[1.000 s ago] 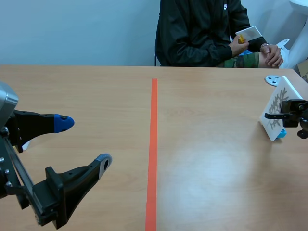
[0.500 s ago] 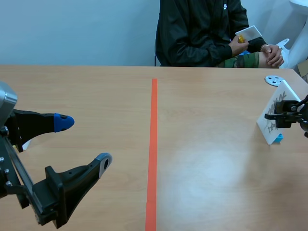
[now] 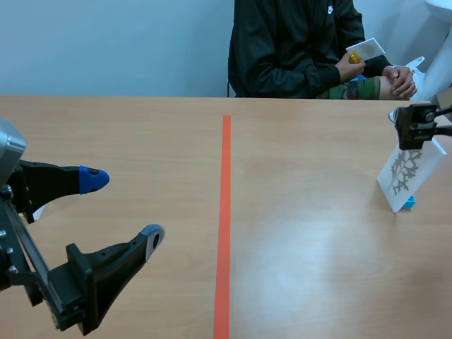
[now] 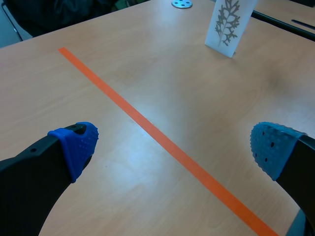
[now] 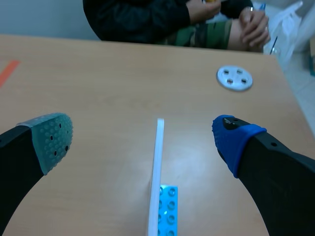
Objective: Sort the leaf by its shape. The table is split by an orange tape line. A compound leaf with several leaflets goes to the left side, a simple leaf with one blade goes to the right side. Return to the home posture when a red brick is placed on the table.
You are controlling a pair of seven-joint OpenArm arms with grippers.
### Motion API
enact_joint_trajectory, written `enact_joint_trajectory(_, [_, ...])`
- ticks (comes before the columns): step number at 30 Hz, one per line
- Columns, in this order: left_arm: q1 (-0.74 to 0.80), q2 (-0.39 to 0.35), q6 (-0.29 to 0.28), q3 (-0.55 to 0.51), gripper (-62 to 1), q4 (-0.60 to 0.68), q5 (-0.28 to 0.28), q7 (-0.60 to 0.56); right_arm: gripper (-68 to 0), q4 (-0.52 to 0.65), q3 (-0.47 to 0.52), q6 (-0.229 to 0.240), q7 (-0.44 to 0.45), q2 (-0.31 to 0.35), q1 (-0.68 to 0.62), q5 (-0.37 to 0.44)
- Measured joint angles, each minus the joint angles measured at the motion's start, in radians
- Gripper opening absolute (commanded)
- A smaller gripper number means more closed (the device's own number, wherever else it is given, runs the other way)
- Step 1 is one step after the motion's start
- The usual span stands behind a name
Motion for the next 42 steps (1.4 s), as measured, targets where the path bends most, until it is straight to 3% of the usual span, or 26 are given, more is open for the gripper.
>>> enact_joint_trajectory(7, [0.0, 0.0, 0.0, 0.0, 1.4, 0.0, 0.0, 0.0, 0.2, 0.241, 0.056, 0.04, -0.079, 0.02, -0.114, 0.089])
enact_joint_trajectory(14, [0.0, 0.0, 0.0, 0.0, 1.4, 0.0, 0.0, 0.0, 0.4, 0.48, 0.056, 0.073, -0.178, 0.02, -0.279, 0.161])
enact_joint_trajectory(23, [0.0, 0.0, 0.0, 0.0, 1.4, 0.0, 0.0, 0.0, 0.4, 0.732, 0.056, 0.107, -0.209, 0.015, -0.529, 0.227])
enact_joint_trajectory(29, [0.0, 0.0, 0.0, 0.0, 1.4, 0.0, 0.0, 0.0, 0.4, 0.832, 0.056, 0.118, -0.23, -0.028, -0.658, 0.231])
enact_joint_trajectory(33, [0.0, 0.0, 0.0, 0.0, 1.4, 0.0, 0.0, 0.0, 0.4, 0.868, 0.056, 0.151, -0.23, -0.063, -0.717, 0.233])
enact_joint_trajectory(42, [0.0, 0.0, 0.0, 0.0, 1.4, 0.0, 0.0, 0.0, 0.4, 0.872, 0.016, 0.158, -0.237, -0.081, -0.748, 0.228])
